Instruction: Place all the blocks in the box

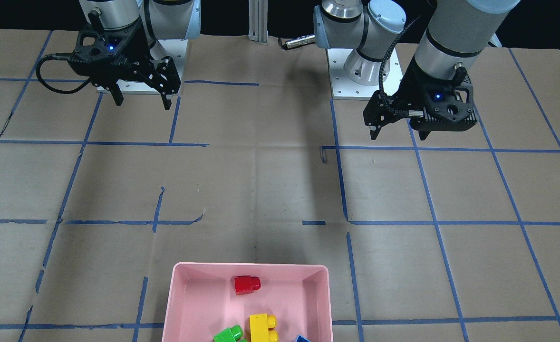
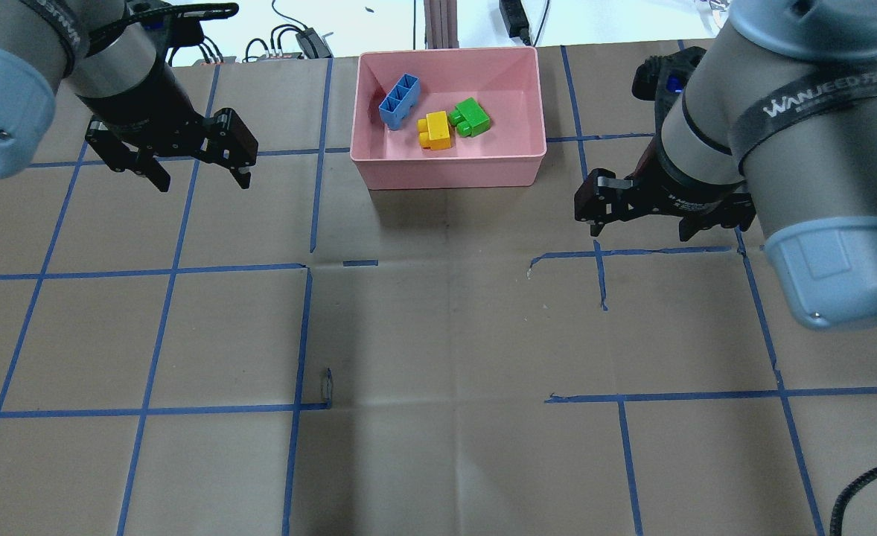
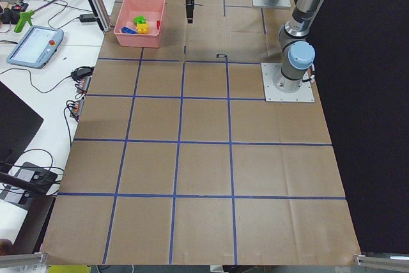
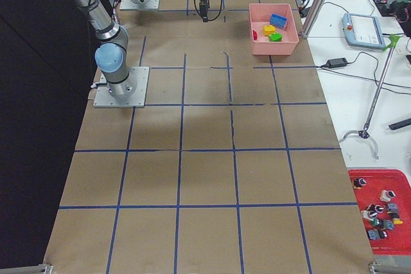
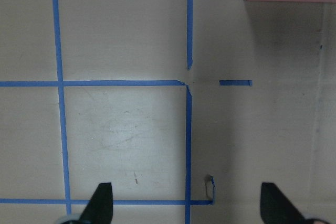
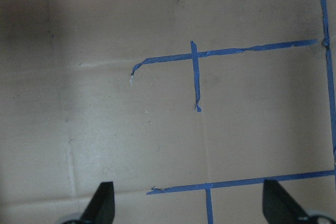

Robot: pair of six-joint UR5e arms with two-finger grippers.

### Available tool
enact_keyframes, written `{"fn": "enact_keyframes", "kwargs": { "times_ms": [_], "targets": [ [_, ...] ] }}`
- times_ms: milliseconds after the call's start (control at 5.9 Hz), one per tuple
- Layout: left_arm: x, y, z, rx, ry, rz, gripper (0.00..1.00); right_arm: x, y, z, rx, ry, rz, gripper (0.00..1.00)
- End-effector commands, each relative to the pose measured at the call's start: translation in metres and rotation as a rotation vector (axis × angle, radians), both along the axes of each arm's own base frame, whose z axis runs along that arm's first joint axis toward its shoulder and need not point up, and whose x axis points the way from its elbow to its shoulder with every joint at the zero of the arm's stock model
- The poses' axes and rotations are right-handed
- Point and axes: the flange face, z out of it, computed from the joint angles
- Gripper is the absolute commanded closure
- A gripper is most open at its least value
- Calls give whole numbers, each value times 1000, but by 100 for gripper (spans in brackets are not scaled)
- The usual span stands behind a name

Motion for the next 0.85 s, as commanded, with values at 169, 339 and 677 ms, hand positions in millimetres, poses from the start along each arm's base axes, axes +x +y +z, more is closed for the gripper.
{"fn": "enact_keyframes", "kwargs": {
  "times_ms": [169,339,677],
  "targets": [
    [0,0,0,0,0,1,0,-2,0,-5,8,9,22,0],
    [0,0,0,0,0,1,0,-3,-1,-4,4,26,25,0],
    [0,0,0,0,0,3,0,-3,-1,-4,1,26,25,0]
  ]
}}
